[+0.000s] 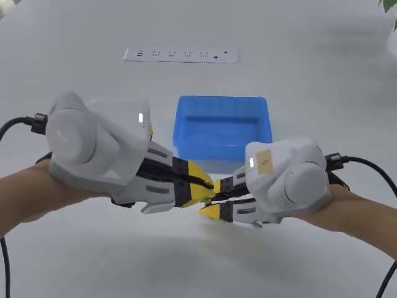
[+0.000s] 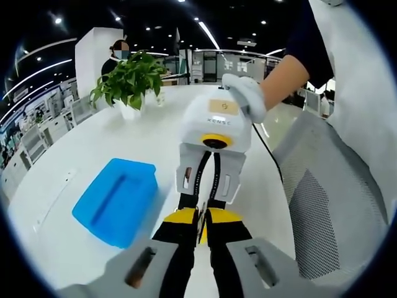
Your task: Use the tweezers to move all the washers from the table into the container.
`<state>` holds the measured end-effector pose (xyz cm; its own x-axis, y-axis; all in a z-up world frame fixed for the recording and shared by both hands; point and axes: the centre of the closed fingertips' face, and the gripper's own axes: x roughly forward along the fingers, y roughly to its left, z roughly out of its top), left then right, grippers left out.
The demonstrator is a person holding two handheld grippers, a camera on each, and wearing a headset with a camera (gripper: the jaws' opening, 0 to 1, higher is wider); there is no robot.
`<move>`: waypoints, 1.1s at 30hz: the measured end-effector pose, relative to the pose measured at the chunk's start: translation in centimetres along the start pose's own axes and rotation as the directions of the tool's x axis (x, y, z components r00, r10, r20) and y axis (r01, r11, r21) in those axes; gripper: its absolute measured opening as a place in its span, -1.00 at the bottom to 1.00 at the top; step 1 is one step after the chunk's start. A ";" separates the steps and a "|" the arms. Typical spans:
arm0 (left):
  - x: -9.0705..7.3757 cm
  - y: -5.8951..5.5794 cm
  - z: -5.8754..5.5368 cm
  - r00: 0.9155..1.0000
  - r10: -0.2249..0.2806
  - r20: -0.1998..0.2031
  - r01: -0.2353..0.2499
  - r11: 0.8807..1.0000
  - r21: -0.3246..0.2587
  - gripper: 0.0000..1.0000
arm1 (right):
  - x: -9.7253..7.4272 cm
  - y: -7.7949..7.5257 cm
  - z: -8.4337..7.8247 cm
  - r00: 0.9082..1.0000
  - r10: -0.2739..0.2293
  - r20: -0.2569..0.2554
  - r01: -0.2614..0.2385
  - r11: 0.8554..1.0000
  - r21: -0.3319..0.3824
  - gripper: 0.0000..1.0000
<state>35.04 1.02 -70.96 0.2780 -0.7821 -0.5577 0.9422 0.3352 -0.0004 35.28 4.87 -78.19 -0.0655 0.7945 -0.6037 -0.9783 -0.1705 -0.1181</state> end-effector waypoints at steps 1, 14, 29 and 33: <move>-0.1 -0.1 0.0 1.000 0.002 0.001 -0.002 1.000 -0.001 -0.74 | 0.0 -0.1 0.0 1.000 -0.004 0.001 0.004 1.000 0.008 -0.81; -1.1 0.0 0.0 0.997 0.073 0.026 -0.072 0.997 -0.011 -0.57 | -0.4 0.4 0.7 1.000 -0.013 0.011 0.013 1.000 0.015 -0.81; -5.0 0.1 1.1 0.946 0.289 0.149 -0.269 0.953 -0.140 -0.02 | -2.8 0.6 3.0 0.999 -0.043 0.020 0.043 0.999 -0.008 -0.81; -5.9 -0.7 0.5 0.935 0.322 0.148 -0.299 0.941 -0.162 0.13 | -3.5 0.2 3.9 0.998 -0.056 0.017 0.057 0.998 -0.028 -0.81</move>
<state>32.84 5.15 -67.26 0.5911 -0.7009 -0.3992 0.7729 0.6337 0.0318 34.59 4.38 -73.02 -0.0138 0.8124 -0.5829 -0.9744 -0.1417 -0.1744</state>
